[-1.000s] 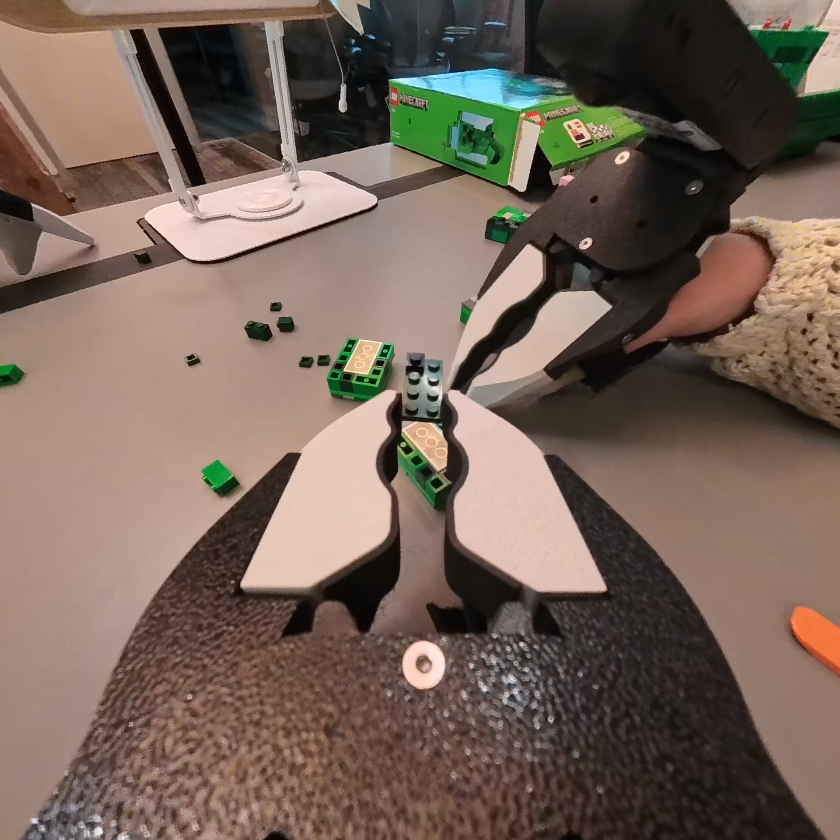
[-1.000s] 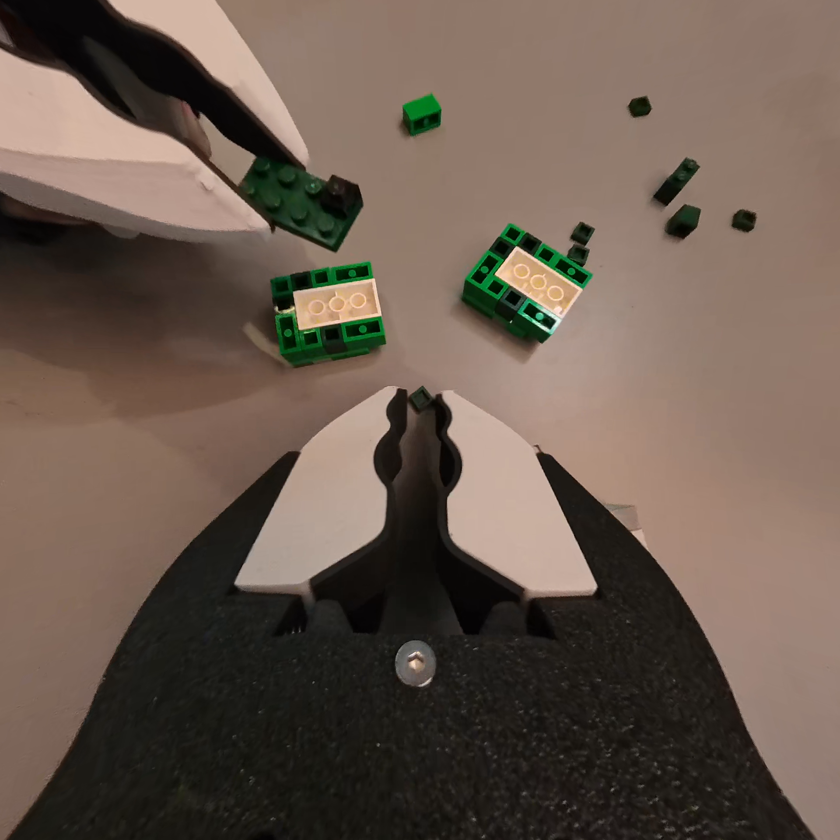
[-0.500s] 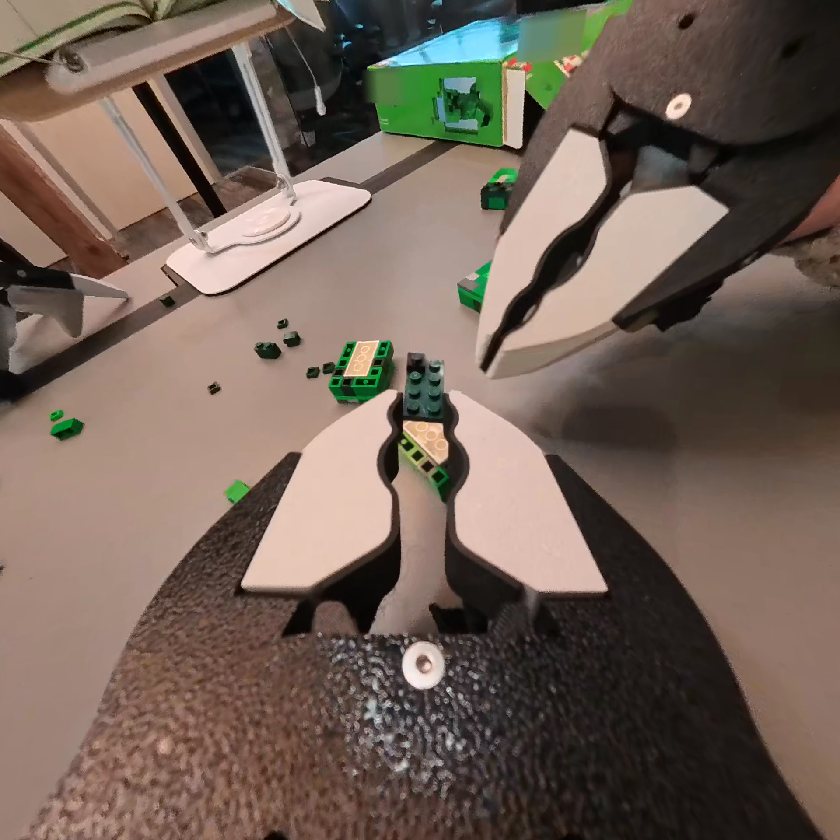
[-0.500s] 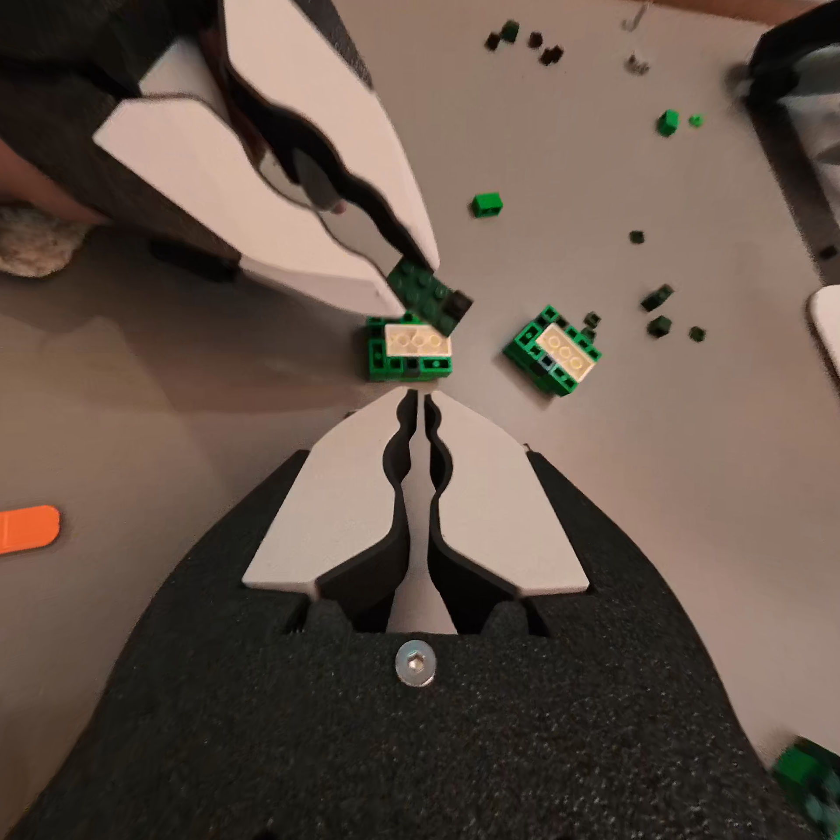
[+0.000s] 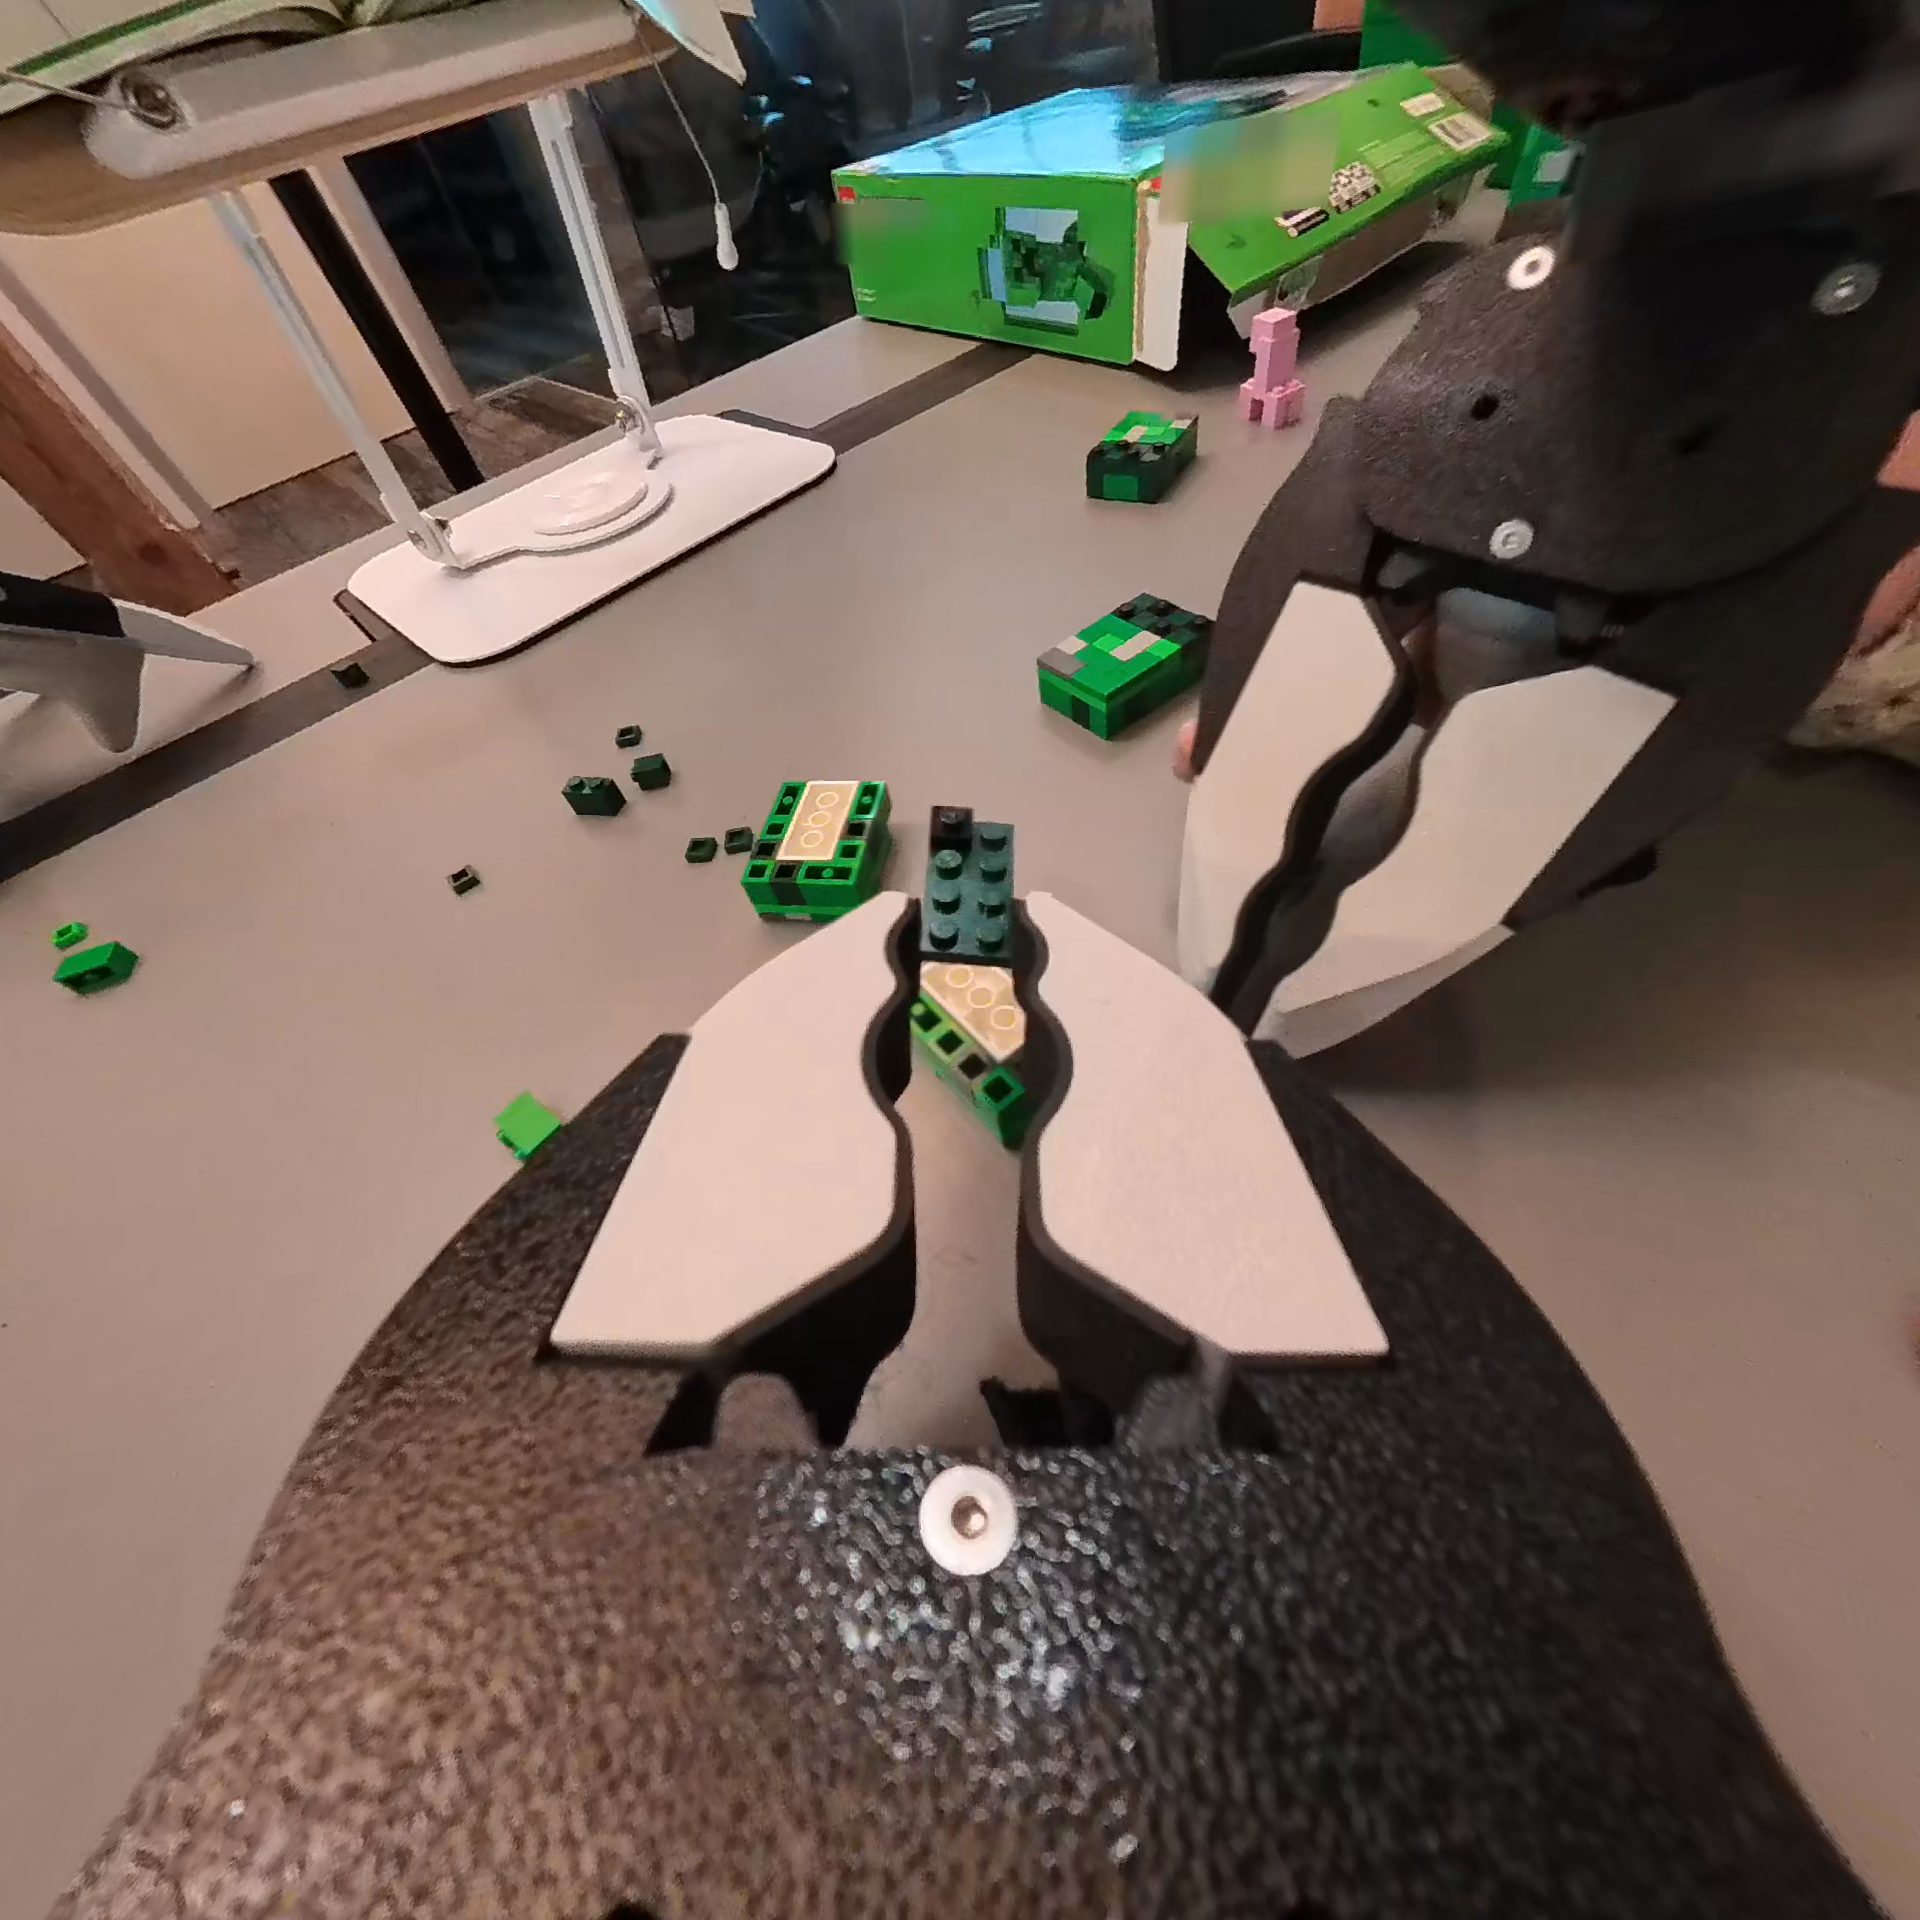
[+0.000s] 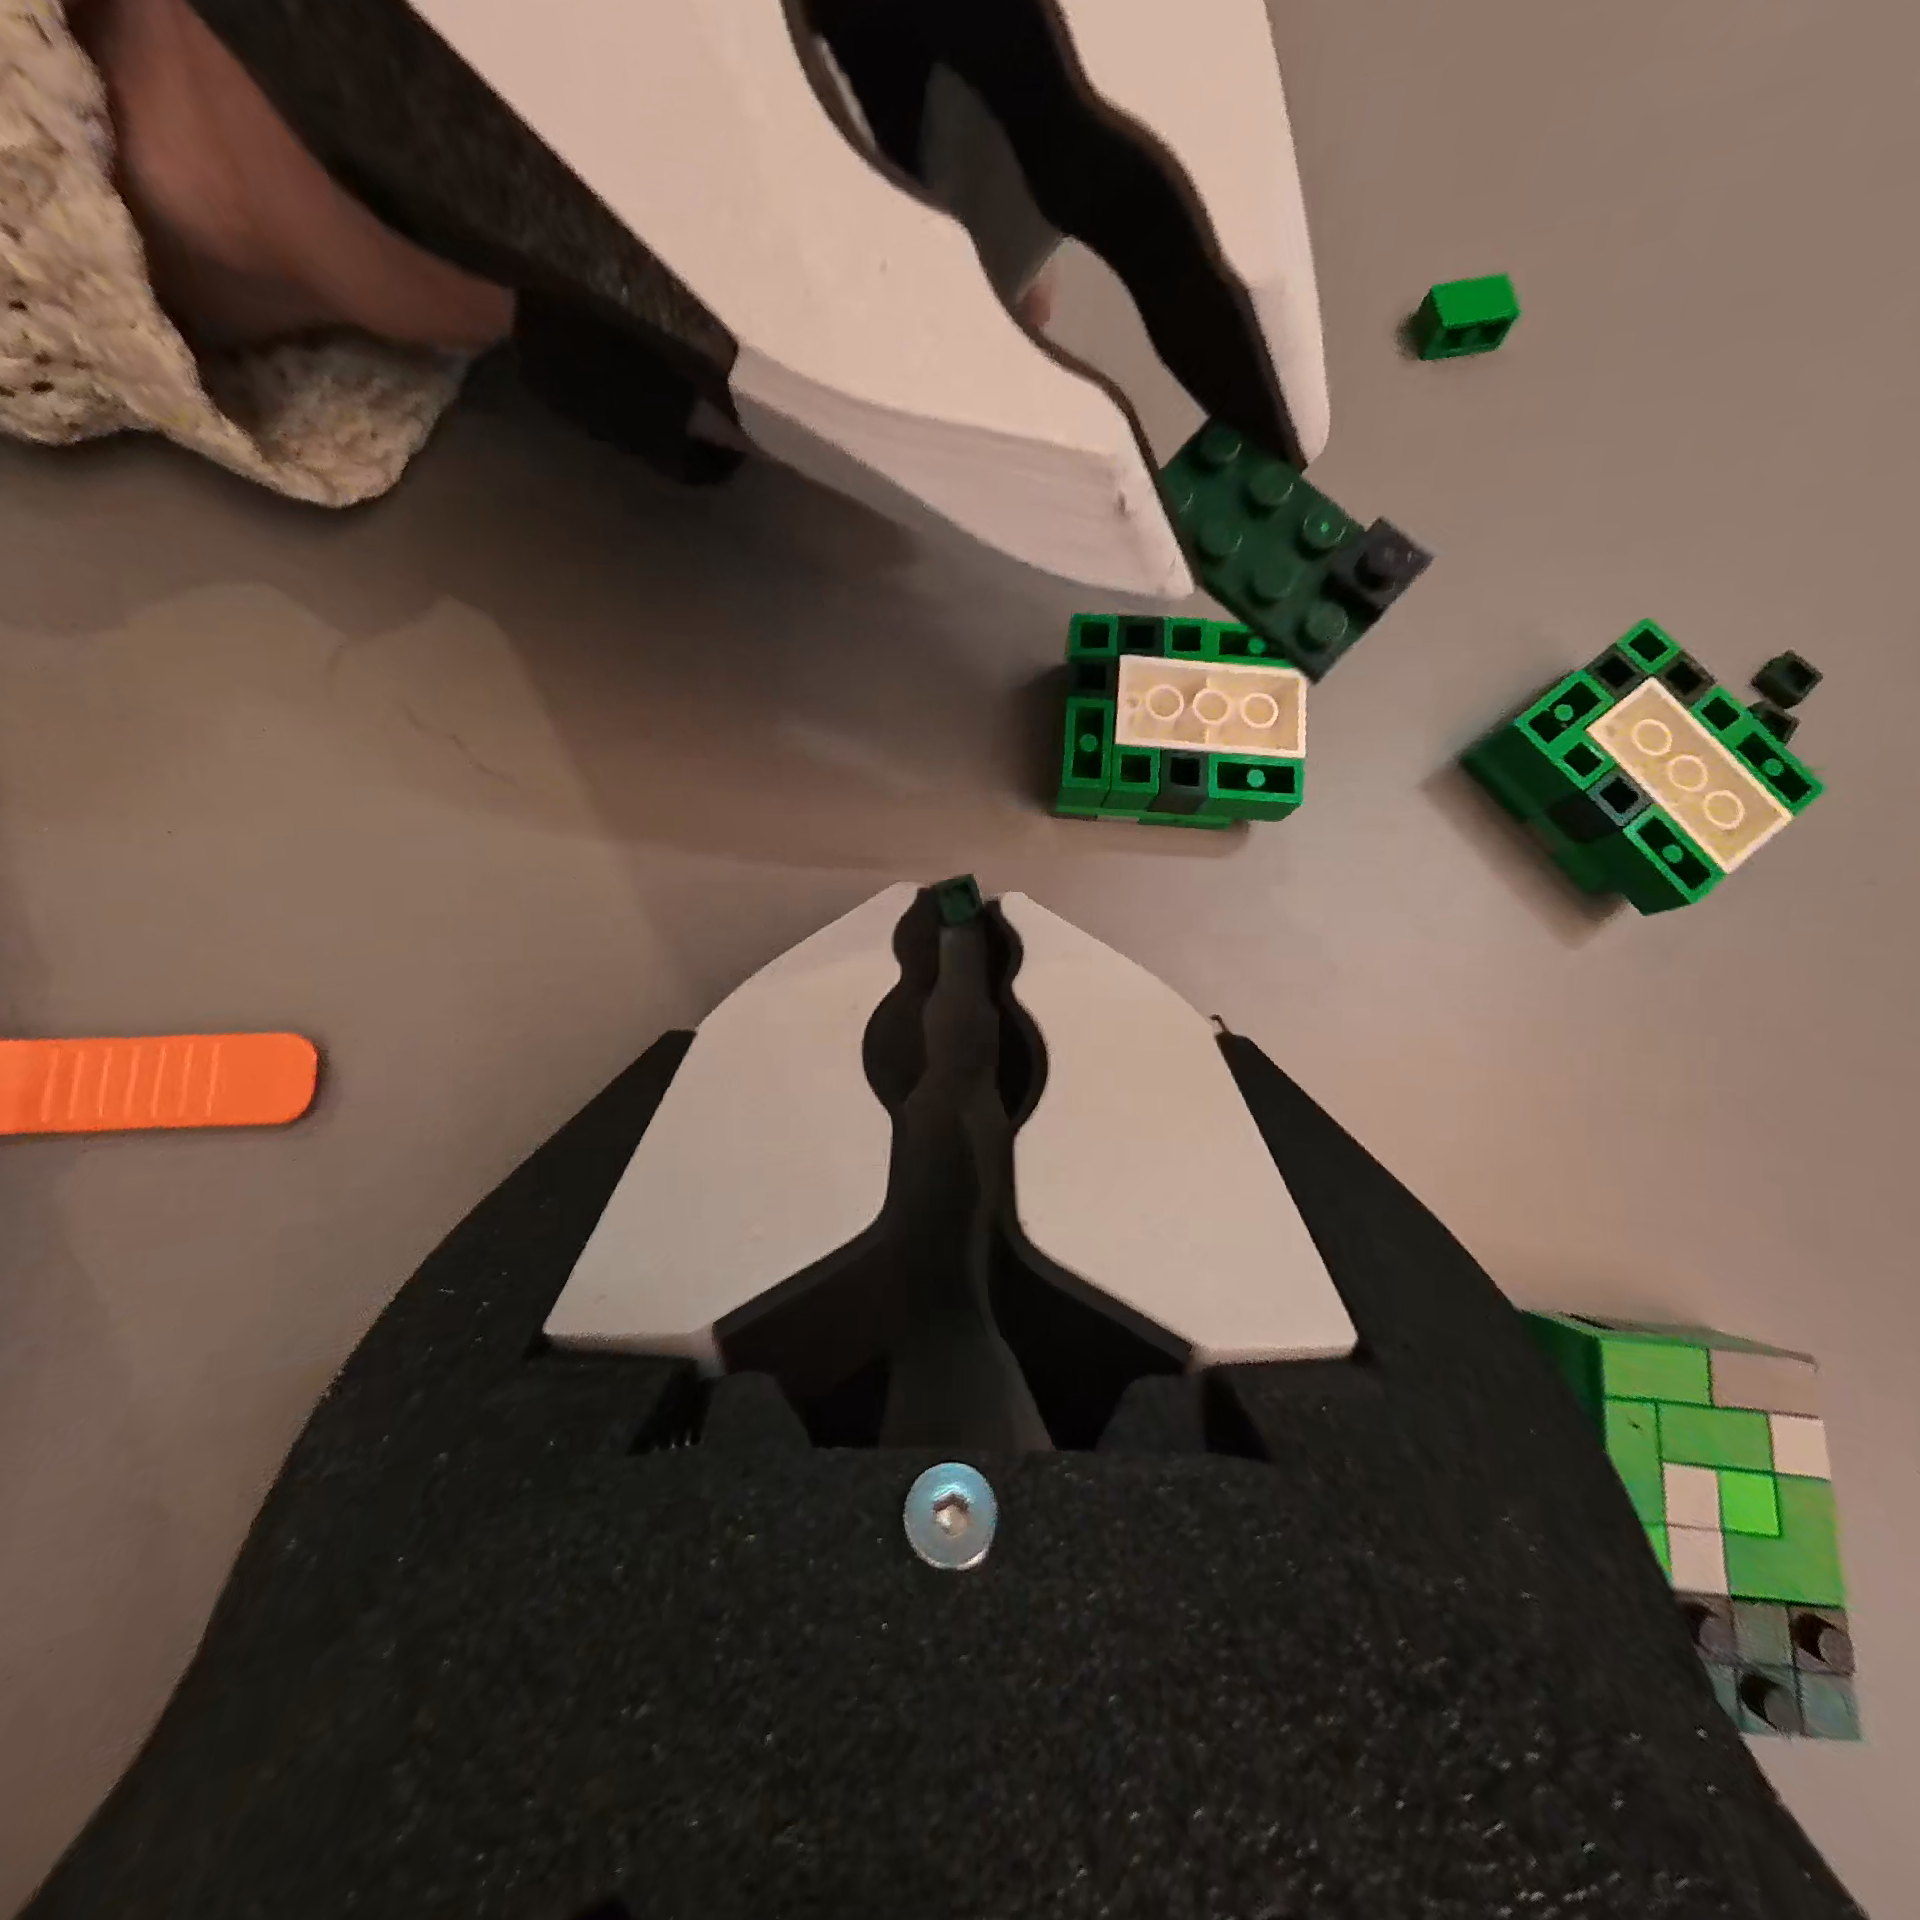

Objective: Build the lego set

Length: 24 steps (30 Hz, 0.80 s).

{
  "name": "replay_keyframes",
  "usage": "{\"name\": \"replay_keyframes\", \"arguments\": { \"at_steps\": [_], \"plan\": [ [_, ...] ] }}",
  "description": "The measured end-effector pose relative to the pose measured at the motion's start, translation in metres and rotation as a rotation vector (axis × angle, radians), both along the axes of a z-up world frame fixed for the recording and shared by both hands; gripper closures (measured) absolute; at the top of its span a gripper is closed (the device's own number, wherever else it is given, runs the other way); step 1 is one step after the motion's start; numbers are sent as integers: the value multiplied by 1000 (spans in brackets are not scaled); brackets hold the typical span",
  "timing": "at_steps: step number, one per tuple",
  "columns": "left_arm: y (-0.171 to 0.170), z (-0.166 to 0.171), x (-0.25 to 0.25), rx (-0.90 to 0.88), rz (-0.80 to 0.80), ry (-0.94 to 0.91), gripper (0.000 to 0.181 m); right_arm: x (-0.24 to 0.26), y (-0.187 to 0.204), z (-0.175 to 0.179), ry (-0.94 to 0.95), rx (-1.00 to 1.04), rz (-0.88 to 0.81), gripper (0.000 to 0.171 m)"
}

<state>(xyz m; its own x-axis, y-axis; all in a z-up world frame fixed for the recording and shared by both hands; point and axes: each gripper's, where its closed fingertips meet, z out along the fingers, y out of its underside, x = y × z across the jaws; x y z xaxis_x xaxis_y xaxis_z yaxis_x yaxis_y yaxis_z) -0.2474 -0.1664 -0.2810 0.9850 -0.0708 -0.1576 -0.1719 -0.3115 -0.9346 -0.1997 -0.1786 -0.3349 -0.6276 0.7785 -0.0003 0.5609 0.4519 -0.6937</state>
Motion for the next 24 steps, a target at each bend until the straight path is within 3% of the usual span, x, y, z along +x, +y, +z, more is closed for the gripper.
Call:
{"name": "replay_keyframes", "arguments": {
  "at_steps": [6, 18, 24],
  "plan": [
    [1, -4, 3, -22, -25, 63, 166, -2, 5, 3, 24, 34, -10, 164],
    [3, -14, 29, -73, -161, 189, 166, -9, 23, 50, 216, 68, -72, 171],
    [3, -13, 20, -76, -103, 176, 166, -5, 39, 39, 155, 127, -112, 170]
  ]
}}
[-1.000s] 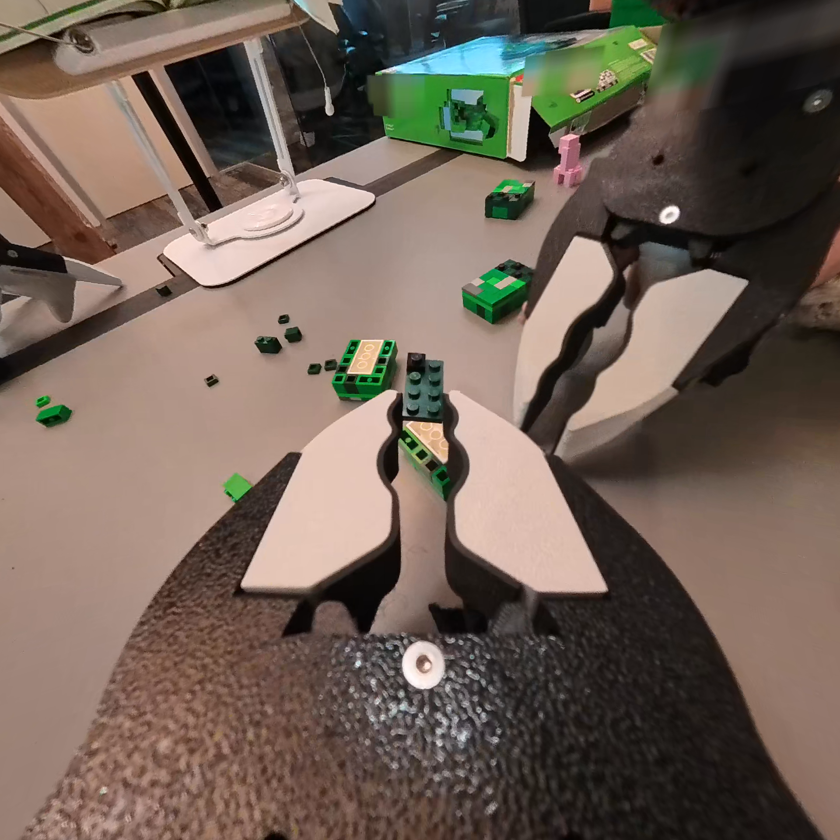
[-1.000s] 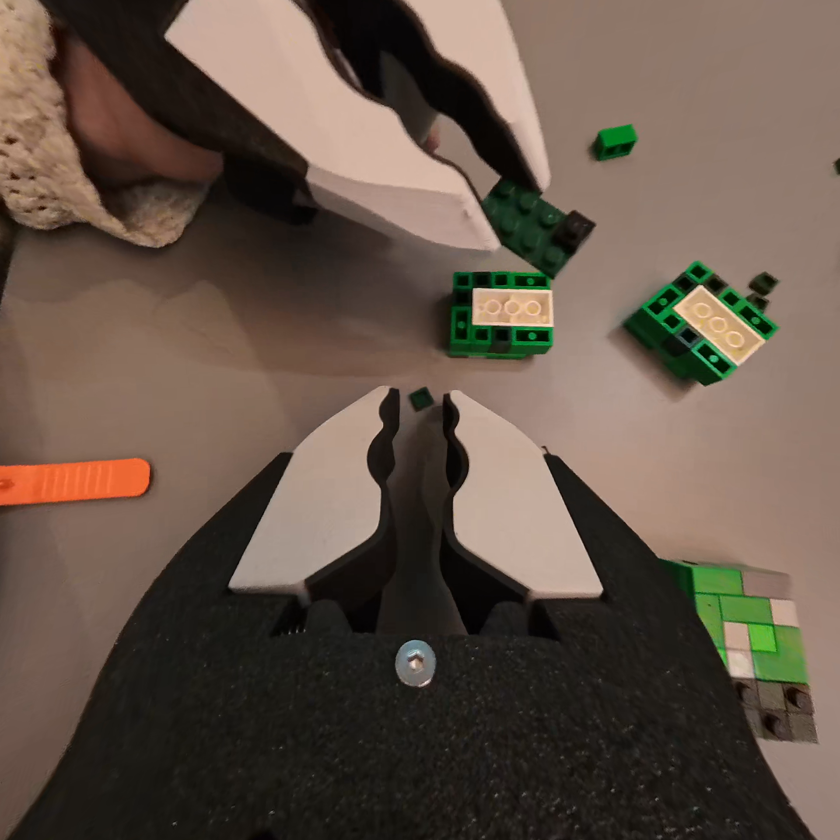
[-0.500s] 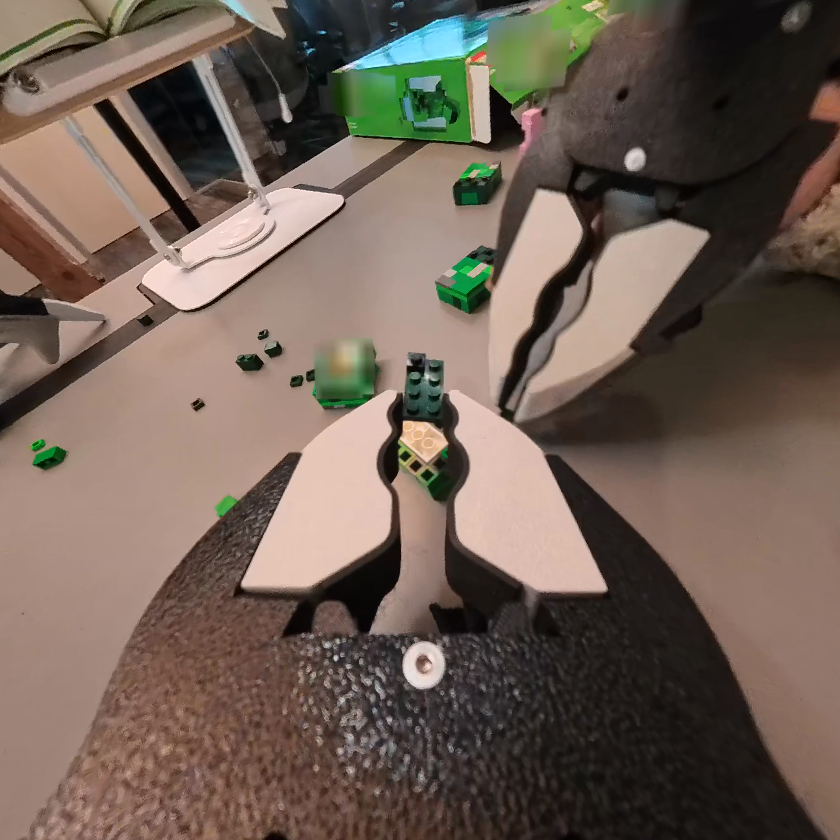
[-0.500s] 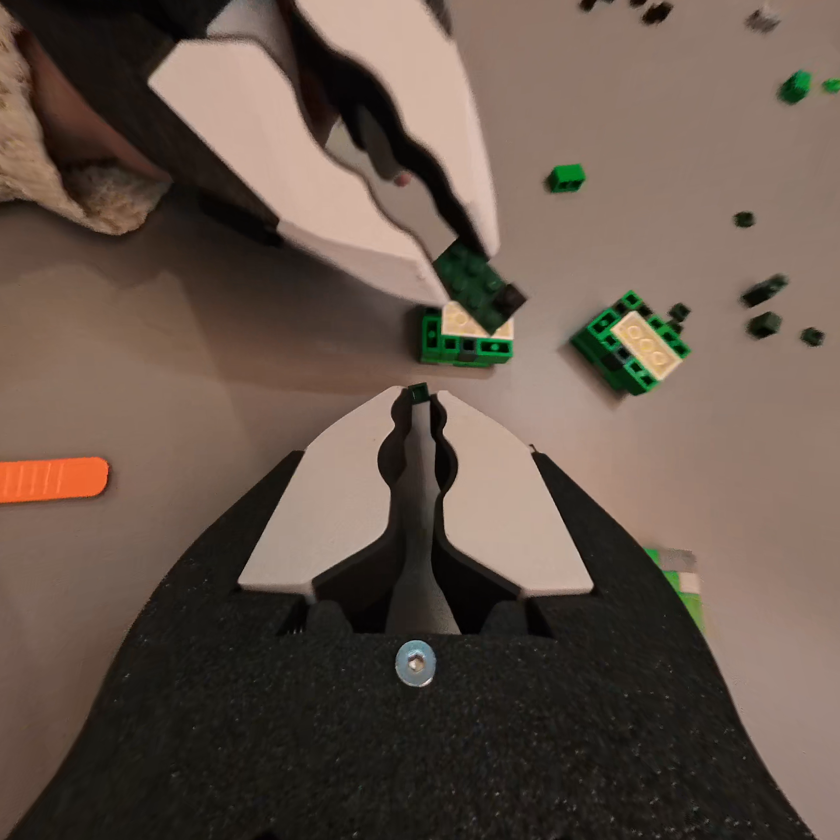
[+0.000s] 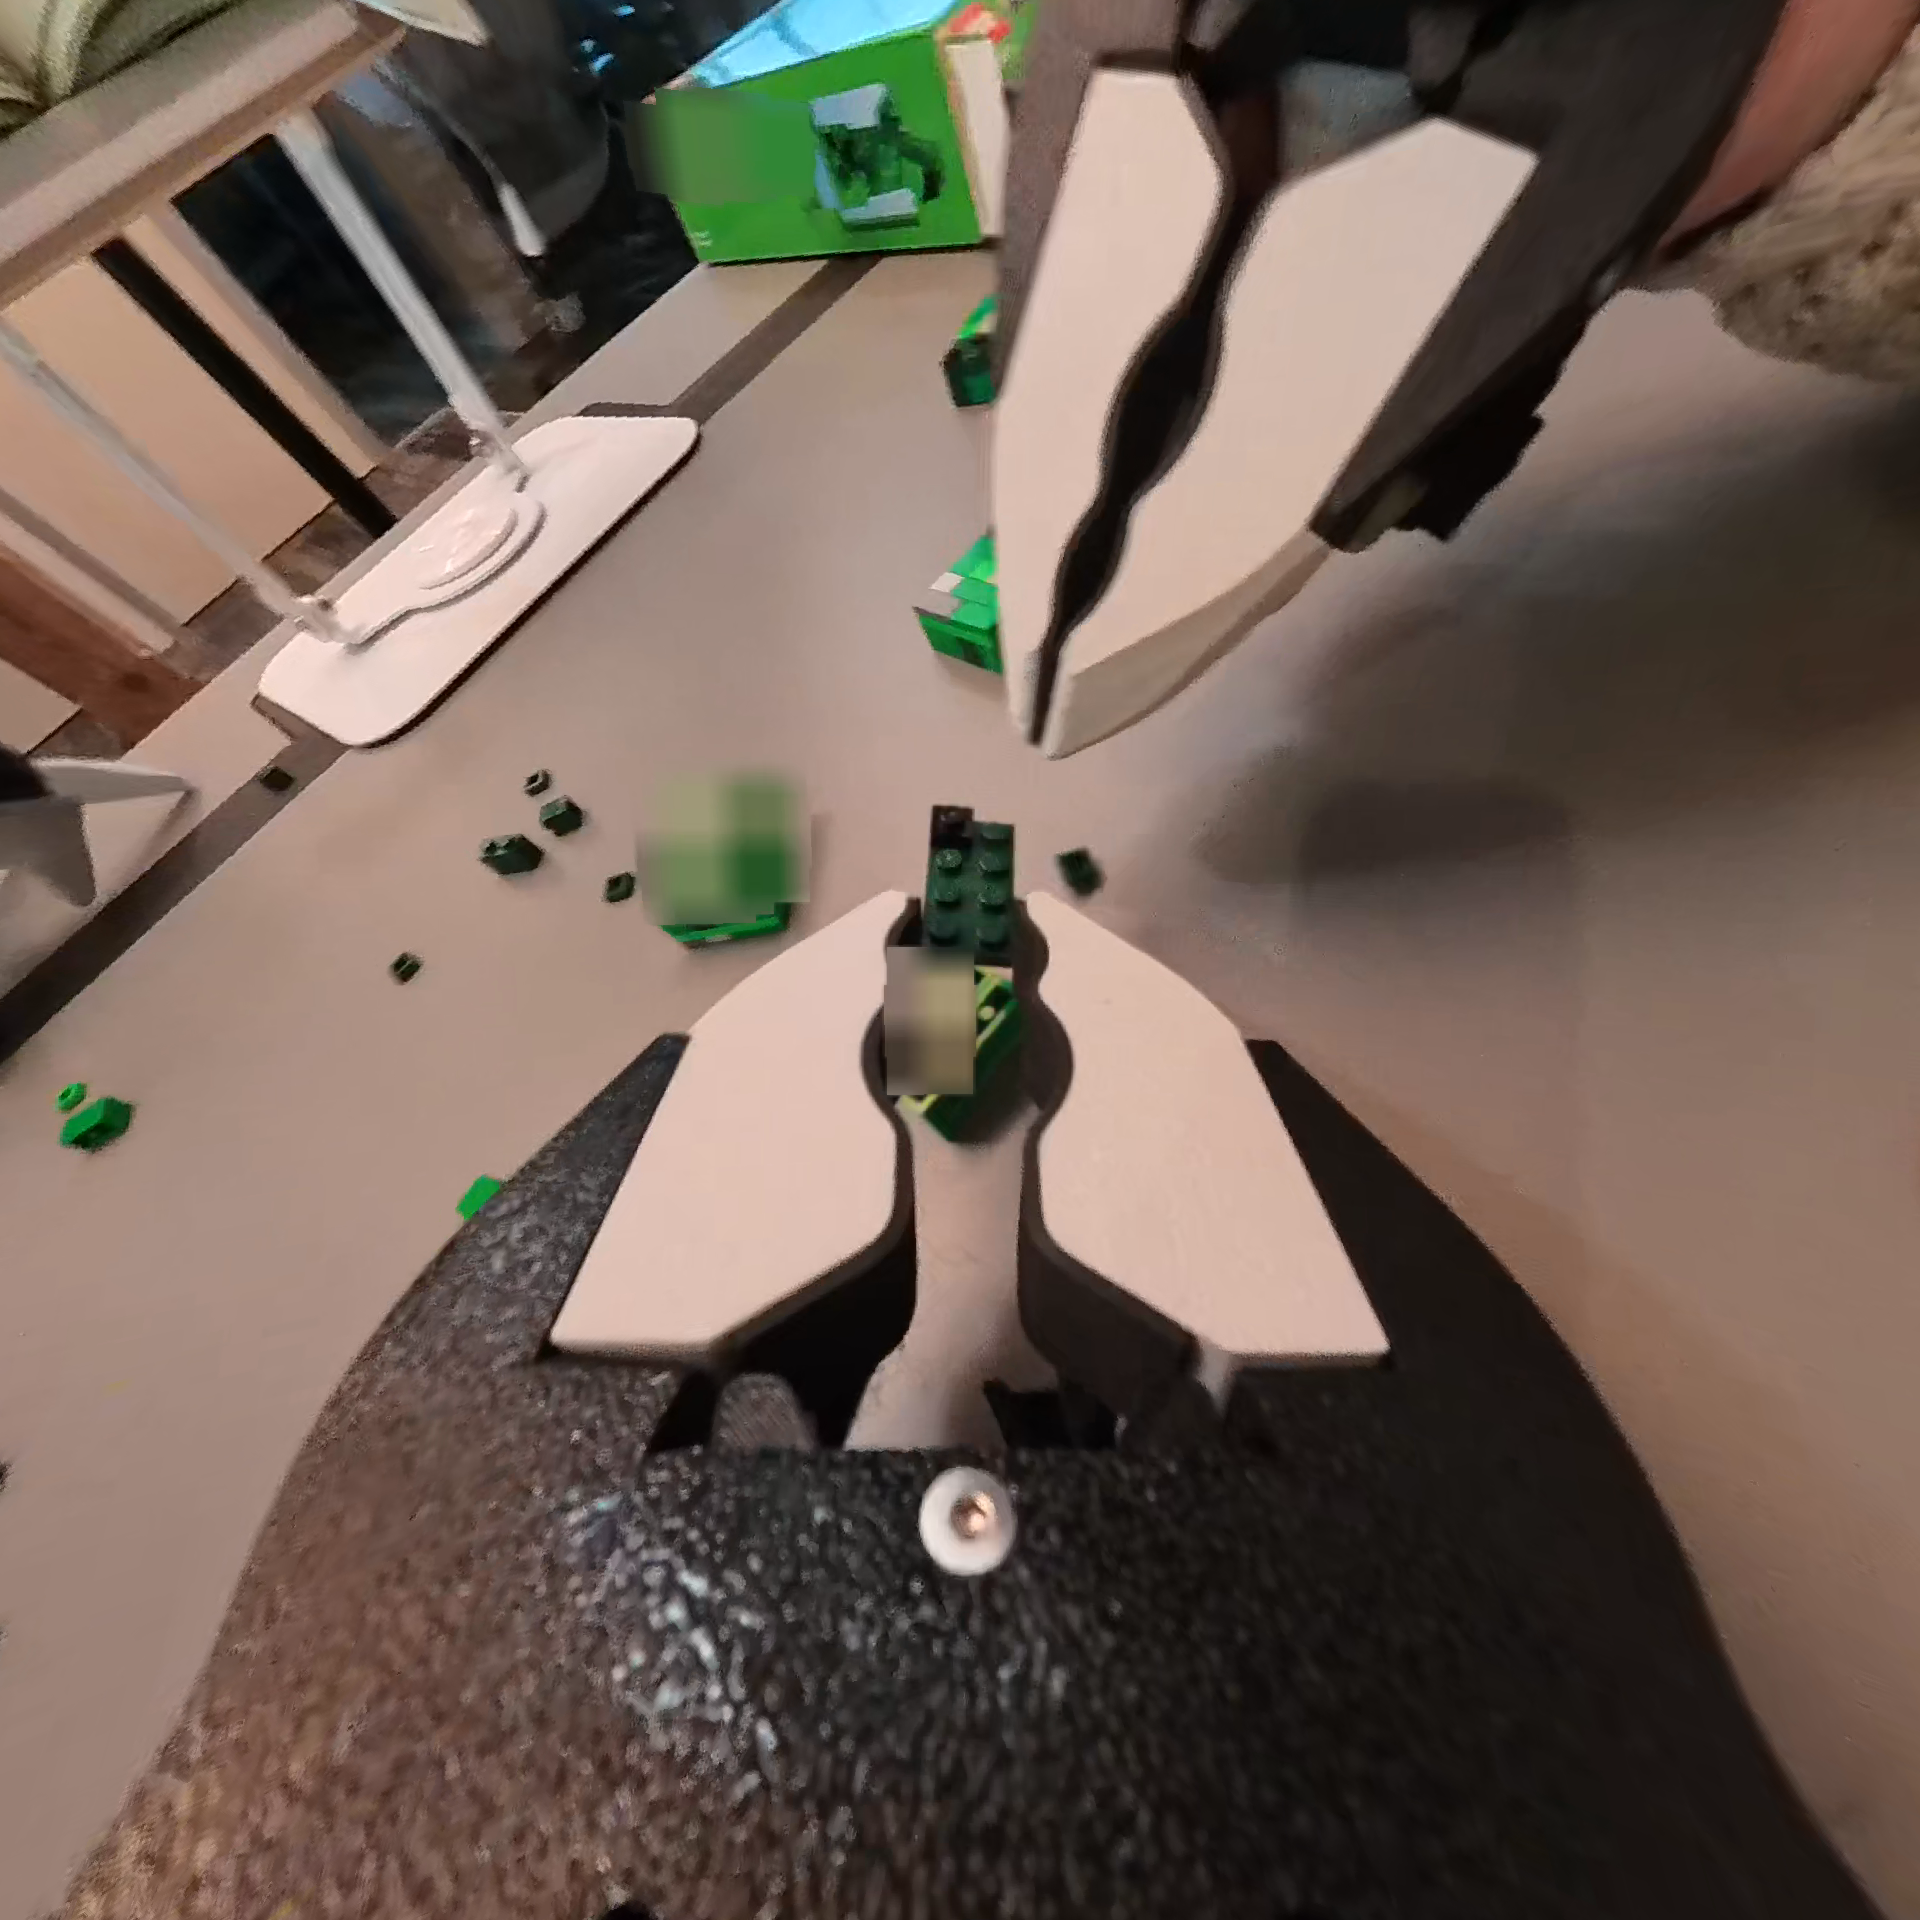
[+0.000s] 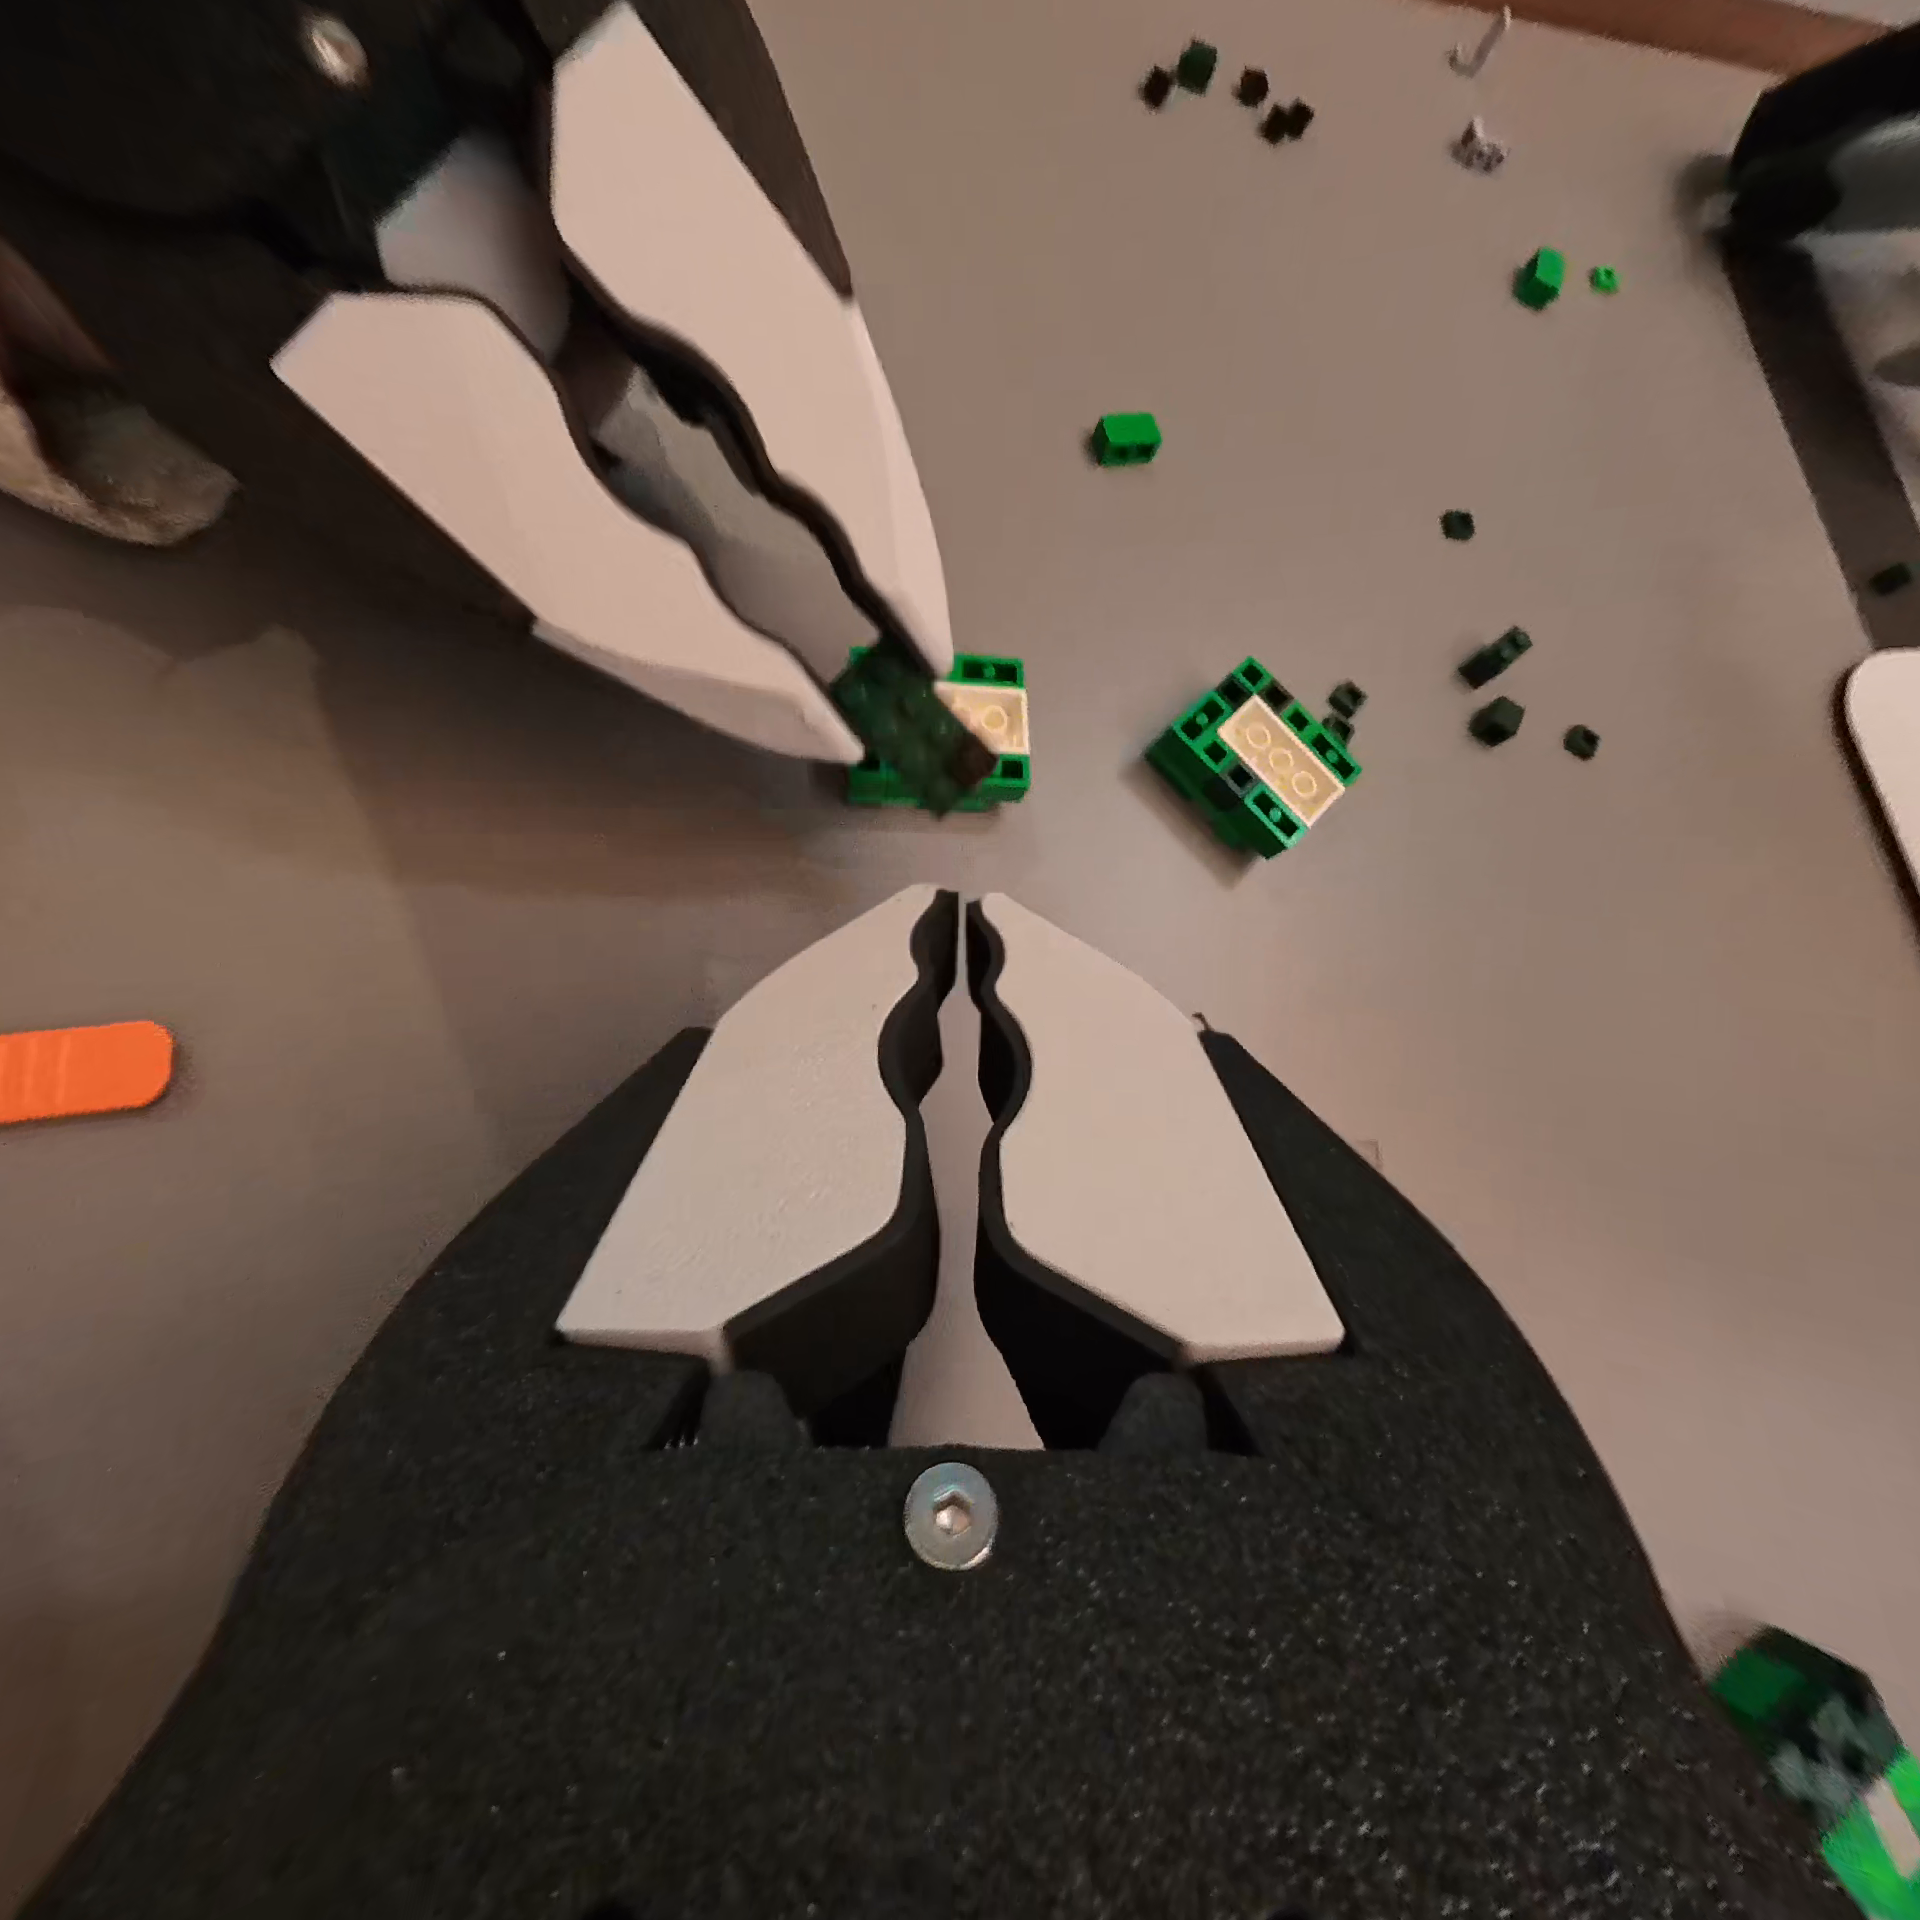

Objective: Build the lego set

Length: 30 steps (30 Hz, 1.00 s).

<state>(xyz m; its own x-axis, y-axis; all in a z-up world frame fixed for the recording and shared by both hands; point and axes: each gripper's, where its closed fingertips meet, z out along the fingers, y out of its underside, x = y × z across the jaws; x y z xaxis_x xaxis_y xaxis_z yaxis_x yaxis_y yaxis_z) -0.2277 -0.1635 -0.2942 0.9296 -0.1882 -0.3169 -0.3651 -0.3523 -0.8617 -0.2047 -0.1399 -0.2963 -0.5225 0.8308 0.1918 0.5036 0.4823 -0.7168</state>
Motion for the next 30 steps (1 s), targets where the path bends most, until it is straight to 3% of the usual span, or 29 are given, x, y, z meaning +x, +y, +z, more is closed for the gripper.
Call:
{"name": "replay_keyframes", "arguments": {
  "at_steps": [6, 12, 24, 30],
  "plan": [
    [-3, 10, -18, 55, 82, -110, 166, 1, 6, -27, -111, -81, -64, 156],
    [-2, 5, -13, 31, 64, -93, 166, -1, 4, -39, -167, -111, -102, 158],
    [1, -7, 1, -37, 3, 56, 166, 0, -1, -20, -72, -55, -78, 171],
    [0, -3, -4, -19, 24, 27, 166, -4, -1, -33, -129, -153, -126, 157]
  ]
}}
